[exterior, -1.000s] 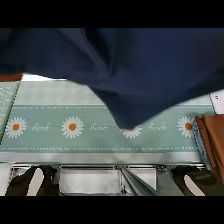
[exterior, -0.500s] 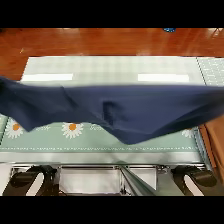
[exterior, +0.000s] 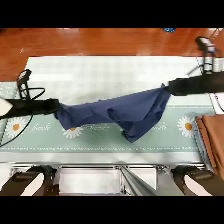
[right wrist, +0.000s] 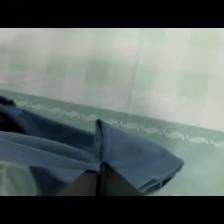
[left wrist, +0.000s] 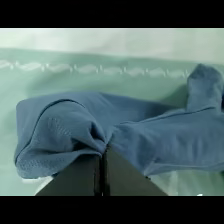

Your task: Fold the shirts.

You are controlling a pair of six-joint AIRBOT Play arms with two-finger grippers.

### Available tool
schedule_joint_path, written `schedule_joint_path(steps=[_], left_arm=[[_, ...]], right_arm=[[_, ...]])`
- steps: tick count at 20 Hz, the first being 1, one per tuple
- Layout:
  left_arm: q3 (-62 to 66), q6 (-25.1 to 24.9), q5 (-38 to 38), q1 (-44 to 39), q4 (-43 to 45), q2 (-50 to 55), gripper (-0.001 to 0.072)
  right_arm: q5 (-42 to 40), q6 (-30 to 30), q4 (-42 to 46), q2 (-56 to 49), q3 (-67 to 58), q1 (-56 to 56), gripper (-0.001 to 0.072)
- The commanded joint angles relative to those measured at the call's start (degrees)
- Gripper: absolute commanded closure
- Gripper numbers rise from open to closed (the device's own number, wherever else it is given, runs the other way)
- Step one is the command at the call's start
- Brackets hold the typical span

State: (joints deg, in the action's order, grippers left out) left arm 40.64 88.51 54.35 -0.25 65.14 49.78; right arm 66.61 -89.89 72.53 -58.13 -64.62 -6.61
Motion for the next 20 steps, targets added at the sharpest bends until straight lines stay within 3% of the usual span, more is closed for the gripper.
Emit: schedule_joint_path(steps=[1, 5, 6, 7, 8, 12, 15, 17, 20], left_arm=[[2.6, 0.3, -15.1, 0.0, -5.3, 13.4, 0.0686], [14.1, 0.3, -15.2, 0.0, -7.4, 27.0, 0.0665], [17.3, 0.2, -13.2, 0.0, -7.3, 29.4, 0.0496], [21.0, -1.0, -9.7, 0.4, -7.3, 31.5, 0.0189], [25.5, -1.6, -4.0, 1.8, -6.8, 33.1, 0.0201], [38.2, -5.7, 13.3, 13.8, -4.8, 32.7, 0.0200], [32.4, -5.8, 19.7, 23.0, -7.3, 27.4, 0.0201], [18.0, -9.2, 20.5, 23.8, -13.2, 22.4, 0.0201], [1.8, -18.6, 17.3, 23.5, -24.2, 20.3, 0.0201]], right_arm=[[-9.0, 1.2, -2.2, -16.0, -4.3, 0.0, 0.0689], [-9.5, -0.5, -2.1, -31.8, -18.2, 0.0, 0.0689], [-9.5, -1.9, -2.4, -34.5, -21.5, 0.3, 0.0628], [-9.1, -2.5, -3.7, -36.5, -24.5, 1.0, 0.0394], [-8.0, -2.3, -5.0, -37.8, -27.5, 2.2, 0.0304], [6.3, 1.1, -2.9, -34.4, -34.1, 11.6, 0.0305], [13.4, 1.8, 0.1, -27.5, -27.3, 18.6, 0.0306], [9.3, 2.4, -0.7, -20.2, -12.6, 19.7, 0.0306], [-1.1, 5.1, -9.0, -9.7, 9.2, 19.7, 0.0306]])
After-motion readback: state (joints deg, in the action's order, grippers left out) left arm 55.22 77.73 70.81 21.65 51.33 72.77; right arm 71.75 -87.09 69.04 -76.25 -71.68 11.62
